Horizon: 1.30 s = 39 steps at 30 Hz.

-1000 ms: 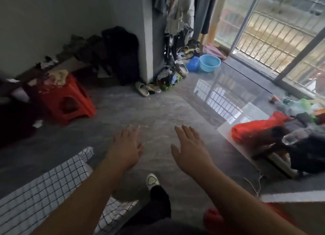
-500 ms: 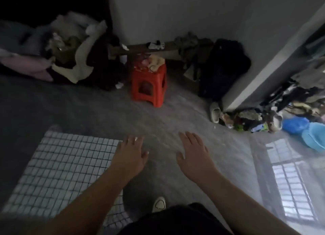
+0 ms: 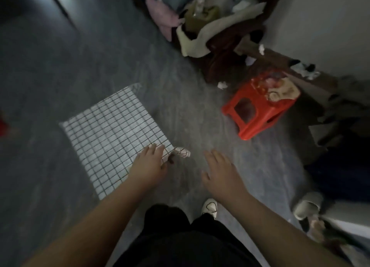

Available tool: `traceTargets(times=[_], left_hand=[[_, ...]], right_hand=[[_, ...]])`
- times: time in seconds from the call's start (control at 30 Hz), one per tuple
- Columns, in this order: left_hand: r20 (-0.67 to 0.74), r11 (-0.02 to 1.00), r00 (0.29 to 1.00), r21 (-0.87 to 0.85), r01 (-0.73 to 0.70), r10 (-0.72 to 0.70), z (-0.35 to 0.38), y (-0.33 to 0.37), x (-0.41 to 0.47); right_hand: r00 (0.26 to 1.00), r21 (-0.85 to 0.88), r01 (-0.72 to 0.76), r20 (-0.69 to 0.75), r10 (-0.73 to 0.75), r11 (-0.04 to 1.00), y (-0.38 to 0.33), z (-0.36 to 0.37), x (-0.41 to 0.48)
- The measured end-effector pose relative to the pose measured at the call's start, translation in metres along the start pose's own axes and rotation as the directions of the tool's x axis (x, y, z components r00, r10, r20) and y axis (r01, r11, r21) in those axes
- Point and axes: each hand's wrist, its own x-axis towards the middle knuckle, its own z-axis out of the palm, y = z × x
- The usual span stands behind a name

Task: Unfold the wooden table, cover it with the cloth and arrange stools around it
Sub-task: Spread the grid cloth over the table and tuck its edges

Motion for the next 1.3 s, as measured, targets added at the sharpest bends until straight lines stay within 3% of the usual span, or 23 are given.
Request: traceTargets(times=[0.17,0.33,0.53,0.9,1.1,1.3], left_hand=[[-0.016,0.992,0.993,-0.039,0.119,-0.120,0.010,0.009,0.032],[-0.002,0.987,0.990,-0.076,0.144,-0.144,0.036,-0.003,0.086],[0.097,0.973,0.978,-0.119,0.196,-0.185,0.109,-0.045,0.164],[0.186,0.992,0.975,-0.013,0.126,-0.121,0.265,-0.103,0.278],[0.058,0.993,0.992,0.001,0.116,-0.116,0.302,-0.102,0.294],[-0.022,0.987,0.987,0.015,0.160,-0.160,0.314,-0.099,0.297]], right_hand=[[0.991,-0.042,0.117,0.069,-0.114,0.992,0.032,-0.001,0.061],[0.976,-0.011,0.105,0.194,-0.101,0.994,0.044,0.034,0.116],[0.951,0.027,0.078,0.298,-0.083,0.997,0.049,0.121,0.193],[0.903,0.149,0.026,0.421,-0.087,0.989,0.083,0.310,0.305],[0.950,0.125,0.118,0.275,-0.149,0.985,0.078,0.376,0.325],[0.941,0.094,0.039,0.333,-0.069,0.995,0.083,0.385,0.337]])
